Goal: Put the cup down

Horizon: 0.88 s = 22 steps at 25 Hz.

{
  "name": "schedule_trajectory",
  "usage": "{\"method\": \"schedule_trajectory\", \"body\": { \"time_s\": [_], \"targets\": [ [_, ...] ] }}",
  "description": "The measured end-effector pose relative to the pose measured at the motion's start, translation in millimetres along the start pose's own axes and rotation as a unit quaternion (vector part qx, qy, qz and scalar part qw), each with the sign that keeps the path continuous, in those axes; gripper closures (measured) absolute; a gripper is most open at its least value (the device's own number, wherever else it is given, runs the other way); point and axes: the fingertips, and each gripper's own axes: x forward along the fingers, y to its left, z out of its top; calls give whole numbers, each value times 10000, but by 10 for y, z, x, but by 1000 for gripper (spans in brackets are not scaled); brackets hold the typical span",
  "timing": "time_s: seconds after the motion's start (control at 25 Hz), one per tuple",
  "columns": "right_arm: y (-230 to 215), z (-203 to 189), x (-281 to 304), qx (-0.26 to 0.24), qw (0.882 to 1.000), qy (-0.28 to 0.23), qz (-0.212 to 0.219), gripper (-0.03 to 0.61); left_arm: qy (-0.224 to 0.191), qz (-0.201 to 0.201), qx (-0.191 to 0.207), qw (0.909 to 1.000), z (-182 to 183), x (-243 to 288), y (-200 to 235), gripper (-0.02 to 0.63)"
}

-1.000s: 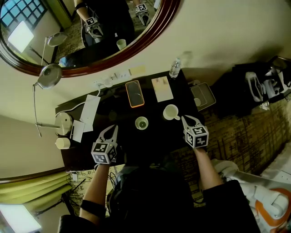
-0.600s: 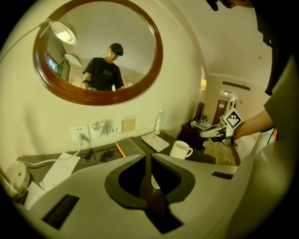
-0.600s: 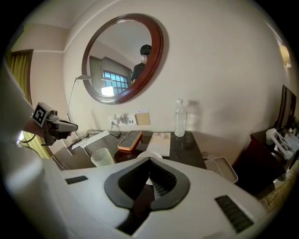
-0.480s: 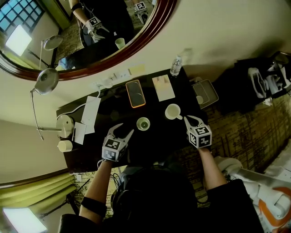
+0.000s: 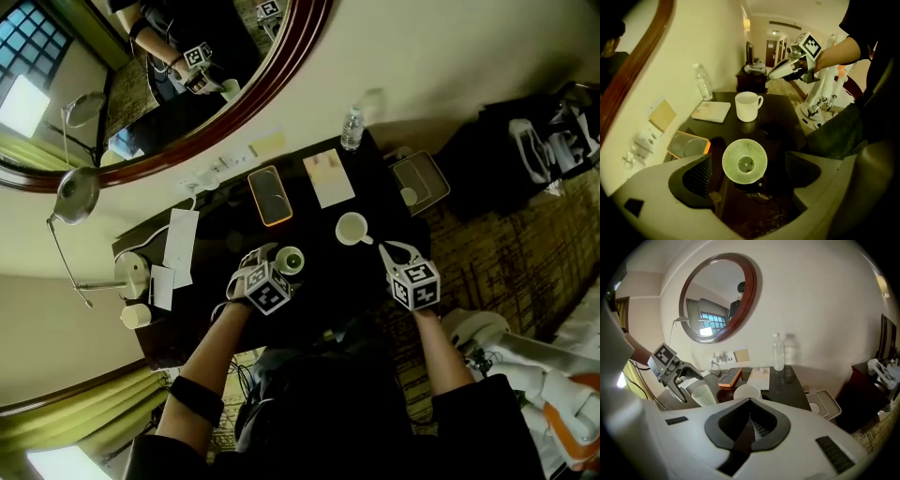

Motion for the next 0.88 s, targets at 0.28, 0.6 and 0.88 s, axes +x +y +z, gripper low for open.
{"method": "schedule_trajectory", "body": {
  "time_s": [0.28,0.6,0.88],
  "targets": [
    [-184,-149,14,79,9999,51,-43,565,302,-205,-49,9993,-47,291,66,126],
    [-192,-155,10,15,9999,130,88,565,384,-4,19,9993,-87,510,95,219],
    [172,92,129,-128,9981,29,606,565,193,-50,-113,9997,101,387,185,229]
  ]
}}
